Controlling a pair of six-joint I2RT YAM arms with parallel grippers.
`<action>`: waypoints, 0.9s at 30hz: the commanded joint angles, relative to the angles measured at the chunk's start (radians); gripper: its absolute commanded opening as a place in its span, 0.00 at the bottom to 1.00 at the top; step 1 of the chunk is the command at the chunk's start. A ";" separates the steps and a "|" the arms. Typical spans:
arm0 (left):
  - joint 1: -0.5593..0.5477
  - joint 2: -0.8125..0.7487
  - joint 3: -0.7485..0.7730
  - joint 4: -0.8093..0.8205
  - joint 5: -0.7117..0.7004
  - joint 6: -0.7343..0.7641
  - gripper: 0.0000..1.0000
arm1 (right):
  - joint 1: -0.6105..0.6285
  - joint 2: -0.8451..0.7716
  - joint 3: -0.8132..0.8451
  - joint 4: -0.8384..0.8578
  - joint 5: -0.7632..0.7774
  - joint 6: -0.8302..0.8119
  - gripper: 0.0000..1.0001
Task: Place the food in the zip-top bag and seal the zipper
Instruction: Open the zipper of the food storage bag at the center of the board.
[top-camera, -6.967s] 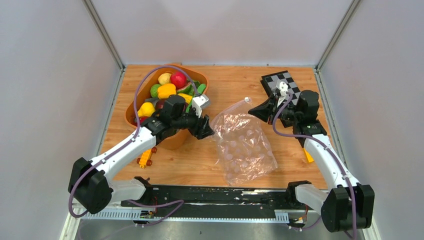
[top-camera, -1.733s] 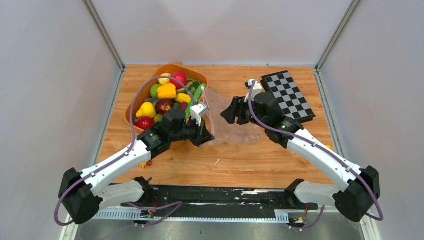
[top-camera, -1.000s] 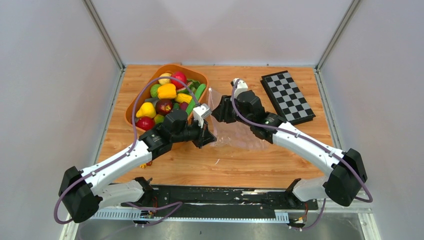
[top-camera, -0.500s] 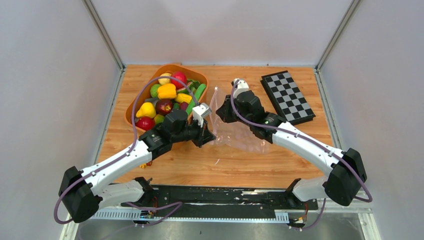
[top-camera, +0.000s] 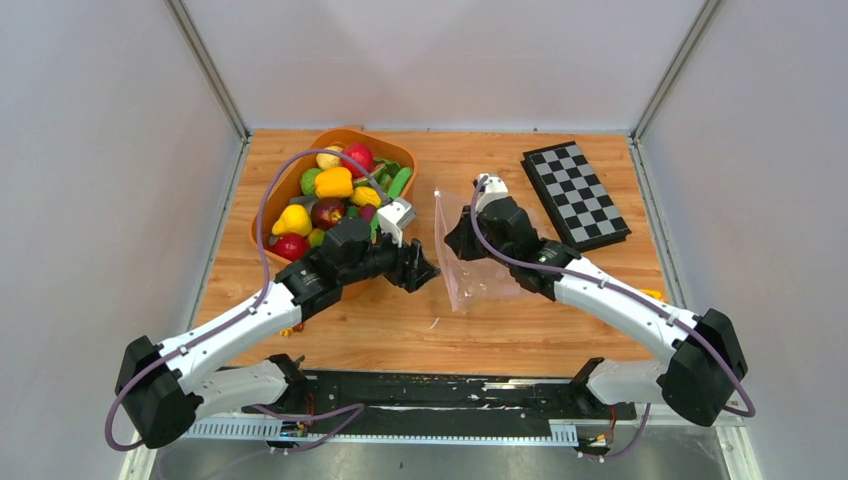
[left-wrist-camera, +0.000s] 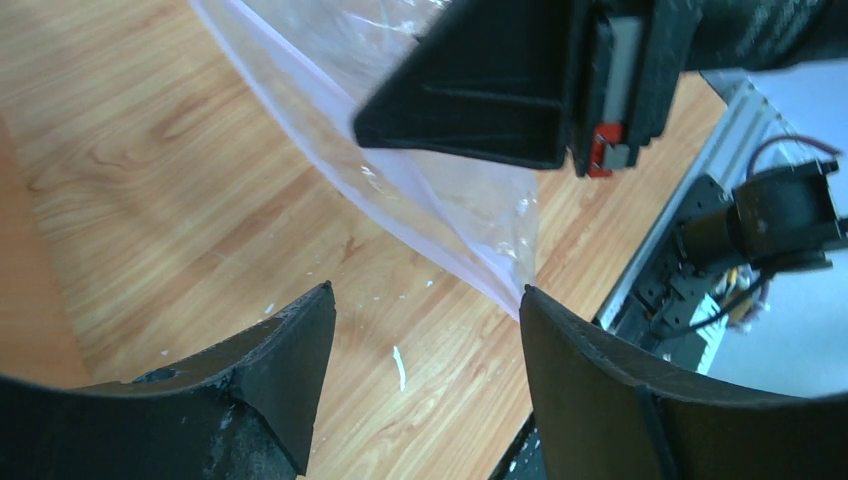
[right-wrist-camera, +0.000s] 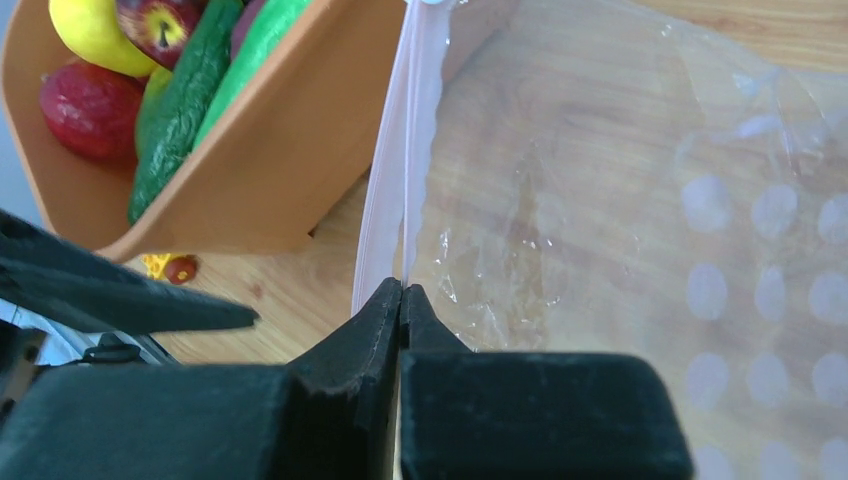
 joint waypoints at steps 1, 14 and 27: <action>-0.002 -0.041 -0.006 0.053 -0.149 -0.046 0.76 | 0.002 -0.079 -0.050 0.054 0.021 0.023 0.00; 0.002 0.160 0.026 0.268 -0.083 -0.287 0.65 | -0.005 -0.177 -0.141 0.121 0.022 0.085 0.00; 0.003 0.226 -0.010 0.324 -0.085 -0.282 0.40 | -0.005 -0.189 -0.101 0.094 -0.009 0.064 0.00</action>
